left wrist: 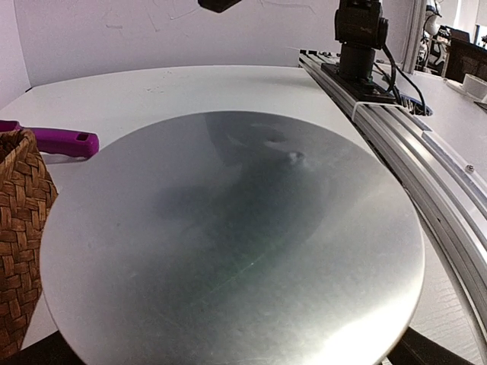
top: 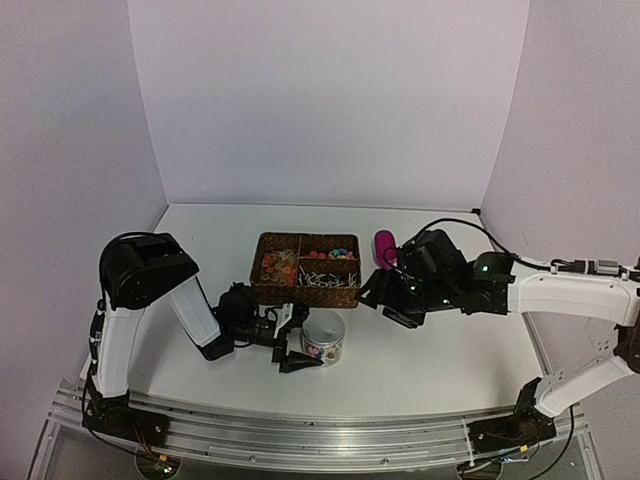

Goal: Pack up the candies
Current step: Screw the bottle lid onto the packing bottle, then reset both arms

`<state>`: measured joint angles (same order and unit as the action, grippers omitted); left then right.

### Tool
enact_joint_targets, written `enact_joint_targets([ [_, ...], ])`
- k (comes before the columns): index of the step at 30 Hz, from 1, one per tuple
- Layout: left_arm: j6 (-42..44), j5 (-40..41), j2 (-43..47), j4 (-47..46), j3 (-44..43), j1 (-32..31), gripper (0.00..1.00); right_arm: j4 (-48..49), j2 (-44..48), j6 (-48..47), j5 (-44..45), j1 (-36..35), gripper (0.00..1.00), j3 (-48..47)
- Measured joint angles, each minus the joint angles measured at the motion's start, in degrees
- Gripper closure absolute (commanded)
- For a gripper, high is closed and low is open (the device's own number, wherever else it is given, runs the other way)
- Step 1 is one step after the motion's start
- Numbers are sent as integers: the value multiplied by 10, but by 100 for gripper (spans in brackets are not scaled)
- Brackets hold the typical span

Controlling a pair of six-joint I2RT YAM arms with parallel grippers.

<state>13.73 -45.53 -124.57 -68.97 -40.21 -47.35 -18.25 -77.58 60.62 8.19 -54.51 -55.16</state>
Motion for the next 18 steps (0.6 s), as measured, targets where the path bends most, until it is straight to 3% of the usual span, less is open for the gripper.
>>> enact_joint_targets([
  [10, 27, 1, 49, 24, 27, 6, 0, -4, -6, -43, -2, 36, 25, -4],
  [18, 75, -6, 143, 104, 102, 22, 0, -18, -50, -124, -6, 130, 18, -61],
])
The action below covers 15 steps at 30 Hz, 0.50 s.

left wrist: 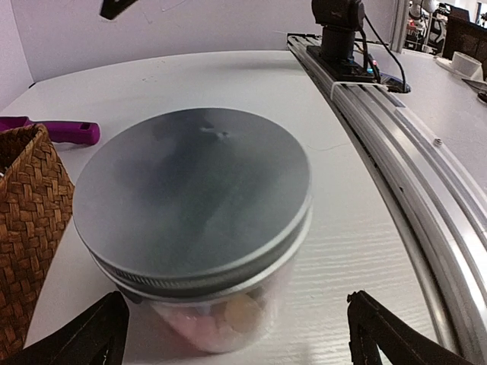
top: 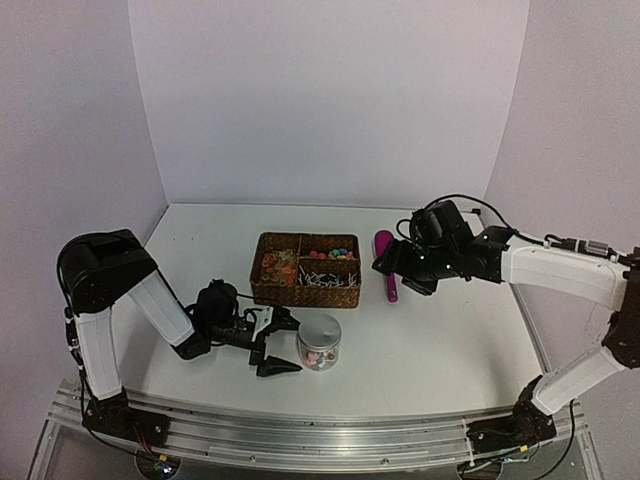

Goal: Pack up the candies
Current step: Reset both arms

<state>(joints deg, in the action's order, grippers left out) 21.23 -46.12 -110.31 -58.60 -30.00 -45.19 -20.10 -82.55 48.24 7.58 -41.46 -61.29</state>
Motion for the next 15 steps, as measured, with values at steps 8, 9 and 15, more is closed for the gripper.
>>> enact_joint_targets([
  [8, 13, 11, 185, 167, 31, 34, 0, 4, -81, -121, -8, 130, 16, -151],
  [9, 8, 14, 204, 187, 30, 50, 0, 8, -91, -134, -11, 145, 16, -166],
  [15, -85, 68, 333, 299, 18, 178, 0, 83, -89, -202, -20, 237, 11, -136],
])
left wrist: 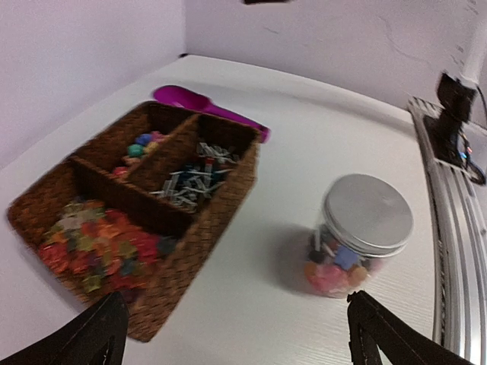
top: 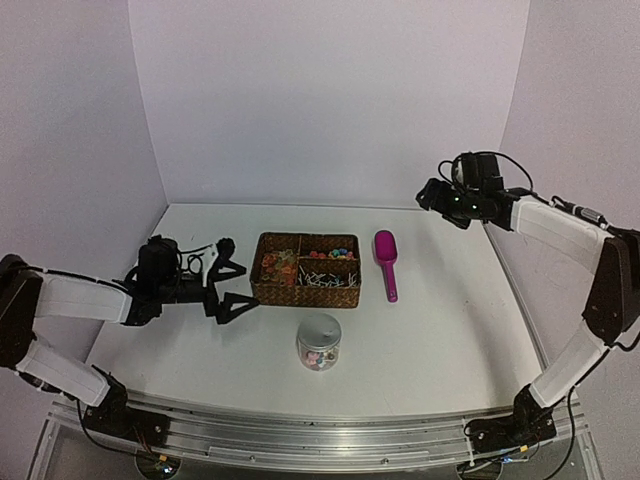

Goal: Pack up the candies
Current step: Reset both arms

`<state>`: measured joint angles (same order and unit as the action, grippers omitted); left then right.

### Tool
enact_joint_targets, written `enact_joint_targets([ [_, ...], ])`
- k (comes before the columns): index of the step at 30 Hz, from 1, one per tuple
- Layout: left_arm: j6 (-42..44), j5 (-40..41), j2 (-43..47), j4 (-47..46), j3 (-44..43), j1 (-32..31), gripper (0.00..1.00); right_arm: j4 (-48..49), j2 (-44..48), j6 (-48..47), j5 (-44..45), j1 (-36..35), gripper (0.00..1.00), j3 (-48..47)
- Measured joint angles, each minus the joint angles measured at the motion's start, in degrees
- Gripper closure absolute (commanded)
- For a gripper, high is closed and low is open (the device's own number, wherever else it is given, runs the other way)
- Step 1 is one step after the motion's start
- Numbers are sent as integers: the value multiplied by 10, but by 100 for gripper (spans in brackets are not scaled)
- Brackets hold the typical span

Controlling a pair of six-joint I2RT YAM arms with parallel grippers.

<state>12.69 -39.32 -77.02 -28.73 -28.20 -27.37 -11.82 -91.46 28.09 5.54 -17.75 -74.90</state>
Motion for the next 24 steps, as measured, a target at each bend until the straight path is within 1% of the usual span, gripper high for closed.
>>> enact_joint_targets([
  [3, -69, 77, 64, 32, -7, 54, 1, 80, 43, -33, 7, 60, 9, 92],
  [6, -136, 172, 99, 34, -5, 107, 0, 160, 90, -76, 22, 114, 7, 185],
  [9, -191, 256, 120, 18, 16, 170, 0, 224, 135, -126, 24, 140, 6, 268],
  [11, -209, 296, 139, -7, 58, 205, 0, 275, 173, -158, 19, 144, 4, 335],
  [15, -200, 319, 172, -37, 139, 226, 0, 398, 279, -206, 14, 144, 2, 515],
  [18, -185, 325, 189, -53, 177, 232, 0, 464, 333, -225, 16, 144, 2, 616],
  [21, -175, 330, 197, -66, 188, 235, 0, 500, 378, -234, 17, 144, 2, 680],
  [24, -170, 329, 197, -83, 190, 235, 1, 530, 390, -234, 17, 144, 2, 705],
])
